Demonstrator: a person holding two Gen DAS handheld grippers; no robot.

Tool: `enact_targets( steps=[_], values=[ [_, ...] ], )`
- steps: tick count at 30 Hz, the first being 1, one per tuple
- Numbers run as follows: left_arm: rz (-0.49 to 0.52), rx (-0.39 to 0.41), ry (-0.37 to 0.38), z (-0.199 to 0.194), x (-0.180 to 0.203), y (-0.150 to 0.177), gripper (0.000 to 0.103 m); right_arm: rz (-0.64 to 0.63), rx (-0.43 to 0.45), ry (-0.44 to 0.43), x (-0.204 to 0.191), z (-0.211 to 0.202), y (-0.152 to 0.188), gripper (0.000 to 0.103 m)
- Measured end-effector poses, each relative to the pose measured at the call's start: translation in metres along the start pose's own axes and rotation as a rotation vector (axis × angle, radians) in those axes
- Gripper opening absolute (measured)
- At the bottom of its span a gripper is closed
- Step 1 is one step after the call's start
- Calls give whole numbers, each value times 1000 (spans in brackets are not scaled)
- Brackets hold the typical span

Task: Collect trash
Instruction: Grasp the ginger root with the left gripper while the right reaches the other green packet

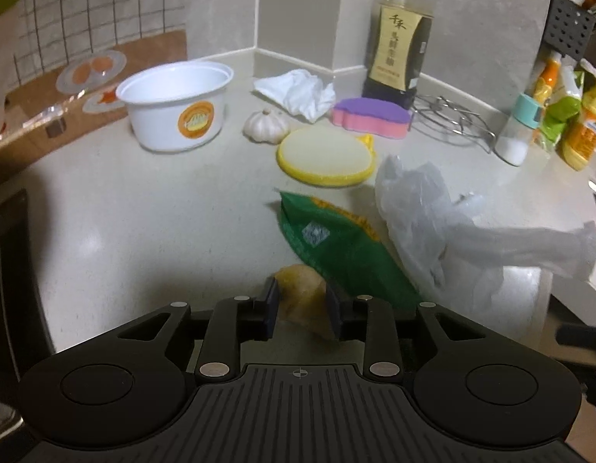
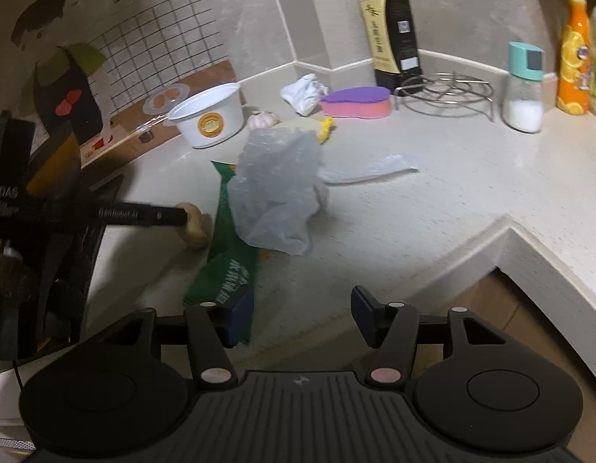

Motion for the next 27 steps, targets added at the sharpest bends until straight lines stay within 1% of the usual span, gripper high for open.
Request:
enact_targets(
  steps=[4, 7, 8, 9, 11, 13, 16, 19, 22, 25, 27],
  values=[
    [15, 9, -38, 8, 10, -8, 34, 8, 1, 18, 6, -2, 3, 57],
    [1, 15, -54, 13, 12, -13, 35, -8, 9, 30, 6, -2, 5, 57],
    [-6, 10, -53, 16, 12, -15, 41, -27, 15, 41, 4, -3, 6, 57],
    [-21, -8, -44, 21, 11, -16, 50, -47, 22, 54, 2, -3, 7, 57],
    [-50, -68, -32, 33, 7, -16, 59, -90, 32, 71, -5, -4, 8, 57],
    [-75, -91, -12, 35, 4, -12, 59, -119, 41, 72, -11, -5, 10, 57],
    [-71, -92, -3, 31, 4, -2, 55, -134, 49, 68, -14, -7, 11, 57],
    [-89, -59, 7, 25, -1, 5, 54, -128, 44, 65, -14, -4, 11, 57],
    [-118, -19, 15, 23, -6, 2, 53, -128, 42, 57, -15, -1, 10, 57],
    [-76, 12, 31, 27, 1, -7, 53, -138, 35, 44, -22, 2, 10, 57],
    [-42, 14, 24, 34, 6, -11, 54, -146, 31, 38, -27, 4, 11, 57]
  ],
)
Point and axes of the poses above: each gripper's, at about its wrist camera, not at the fingertips, and z roughly the way its jaws point, x to its right, y to its underside, the point moved 2 cm from there along z, roughly the way its jaws point, and after that the axes turned 3 degrees about z, right-handed, at the moved point
